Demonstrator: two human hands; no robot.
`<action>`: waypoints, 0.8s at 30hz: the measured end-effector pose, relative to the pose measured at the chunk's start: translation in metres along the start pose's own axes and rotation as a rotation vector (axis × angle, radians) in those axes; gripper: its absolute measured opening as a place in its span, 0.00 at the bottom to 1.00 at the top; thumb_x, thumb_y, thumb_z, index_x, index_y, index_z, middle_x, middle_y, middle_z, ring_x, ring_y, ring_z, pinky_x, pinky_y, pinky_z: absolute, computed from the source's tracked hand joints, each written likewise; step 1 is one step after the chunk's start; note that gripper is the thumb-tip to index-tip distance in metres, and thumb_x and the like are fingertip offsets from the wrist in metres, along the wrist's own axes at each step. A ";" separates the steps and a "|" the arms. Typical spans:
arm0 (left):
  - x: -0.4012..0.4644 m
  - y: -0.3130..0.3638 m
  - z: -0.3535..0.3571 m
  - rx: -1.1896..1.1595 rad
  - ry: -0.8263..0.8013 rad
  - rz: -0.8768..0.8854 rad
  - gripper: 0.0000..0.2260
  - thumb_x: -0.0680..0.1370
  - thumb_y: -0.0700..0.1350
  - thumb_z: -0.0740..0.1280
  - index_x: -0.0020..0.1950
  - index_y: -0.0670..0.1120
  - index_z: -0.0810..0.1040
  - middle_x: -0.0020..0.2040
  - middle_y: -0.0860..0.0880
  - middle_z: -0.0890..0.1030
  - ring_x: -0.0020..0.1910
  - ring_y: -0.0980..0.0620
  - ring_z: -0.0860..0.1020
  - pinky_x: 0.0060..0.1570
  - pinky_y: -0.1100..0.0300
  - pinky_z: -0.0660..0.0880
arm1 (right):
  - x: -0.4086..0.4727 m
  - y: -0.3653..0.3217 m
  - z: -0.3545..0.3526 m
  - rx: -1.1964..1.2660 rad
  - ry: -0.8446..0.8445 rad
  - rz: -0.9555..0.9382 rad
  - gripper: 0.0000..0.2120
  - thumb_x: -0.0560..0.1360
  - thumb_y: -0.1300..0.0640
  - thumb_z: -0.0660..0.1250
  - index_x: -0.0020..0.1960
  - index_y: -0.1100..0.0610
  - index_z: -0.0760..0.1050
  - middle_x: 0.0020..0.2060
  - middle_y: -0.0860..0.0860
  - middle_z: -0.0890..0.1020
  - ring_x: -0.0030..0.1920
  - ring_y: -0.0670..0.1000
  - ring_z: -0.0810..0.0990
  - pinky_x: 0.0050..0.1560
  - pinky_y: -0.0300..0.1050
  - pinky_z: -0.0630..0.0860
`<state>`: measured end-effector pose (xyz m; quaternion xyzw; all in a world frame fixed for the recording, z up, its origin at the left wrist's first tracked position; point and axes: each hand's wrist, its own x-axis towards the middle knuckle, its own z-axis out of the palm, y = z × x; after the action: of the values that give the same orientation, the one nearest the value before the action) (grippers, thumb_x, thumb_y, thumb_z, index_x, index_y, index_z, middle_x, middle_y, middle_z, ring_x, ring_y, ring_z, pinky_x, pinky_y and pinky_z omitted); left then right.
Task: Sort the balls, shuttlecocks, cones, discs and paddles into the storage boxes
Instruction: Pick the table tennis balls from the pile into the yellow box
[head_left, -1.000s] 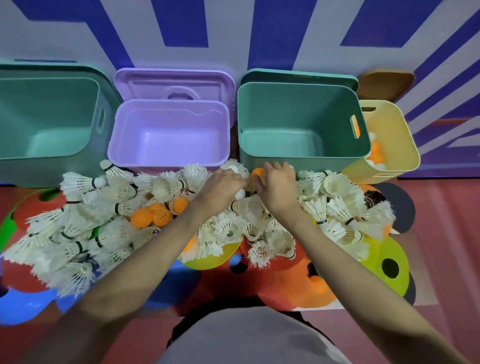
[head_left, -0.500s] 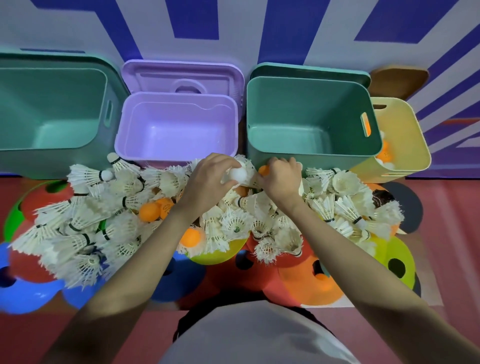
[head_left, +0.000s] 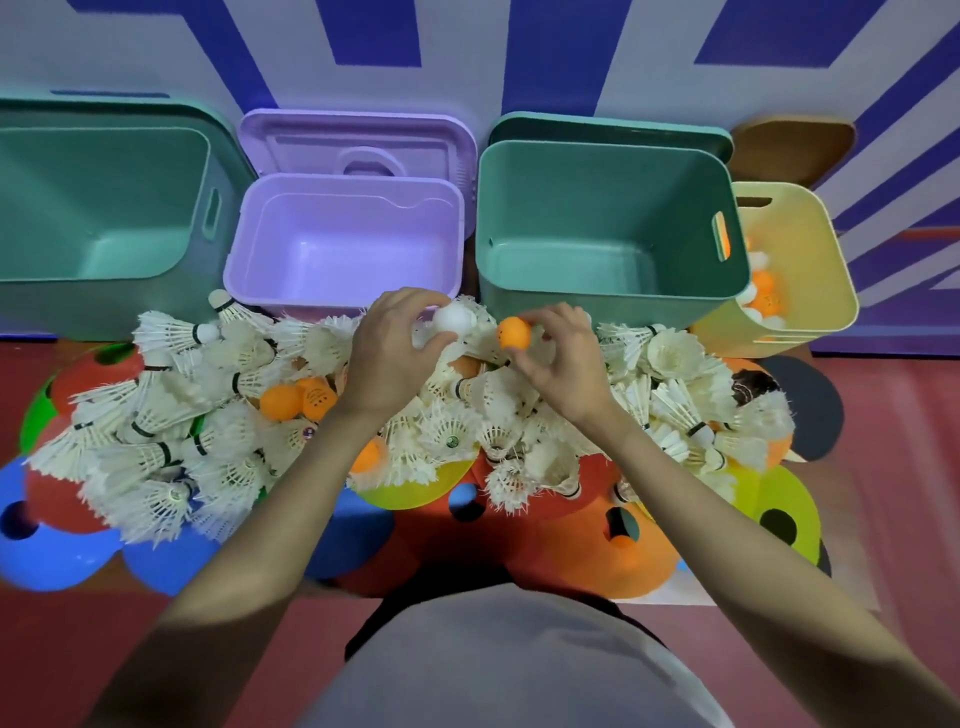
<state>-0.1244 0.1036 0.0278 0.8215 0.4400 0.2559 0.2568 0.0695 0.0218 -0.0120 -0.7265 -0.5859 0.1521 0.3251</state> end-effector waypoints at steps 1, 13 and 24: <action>0.001 0.005 0.001 -0.012 0.003 0.011 0.14 0.73 0.42 0.74 0.58 0.43 0.79 0.54 0.47 0.81 0.53 0.49 0.76 0.50 0.68 0.63 | -0.004 0.003 -0.007 0.018 0.034 -0.010 0.14 0.72 0.51 0.71 0.55 0.56 0.78 0.46 0.52 0.77 0.46 0.51 0.71 0.44 0.39 0.62; 0.035 0.113 0.065 -0.094 -0.140 0.117 0.15 0.71 0.40 0.75 0.57 0.44 0.80 0.52 0.55 0.78 0.49 0.55 0.78 0.54 0.58 0.75 | -0.040 0.098 -0.110 0.133 0.365 0.167 0.14 0.74 0.53 0.69 0.56 0.58 0.74 0.48 0.52 0.77 0.47 0.50 0.75 0.47 0.44 0.74; 0.090 0.221 0.175 -0.065 -0.283 0.302 0.13 0.73 0.46 0.73 0.57 0.46 0.79 0.54 0.51 0.80 0.45 0.52 0.79 0.47 0.50 0.77 | -0.043 0.202 -0.191 -0.039 0.450 0.338 0.18 0.74 0.56 0.68 0.62 0.60 0.73 0.55 0.56 0.77 0.54 0.55 0.76 0.52 0.41 0.69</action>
<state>0.1627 0.0396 0.0595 0.8973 0.2629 0.1877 0.3009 0.3245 -0.0953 -0.0084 -0.8356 -0.3721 0.0276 0.4032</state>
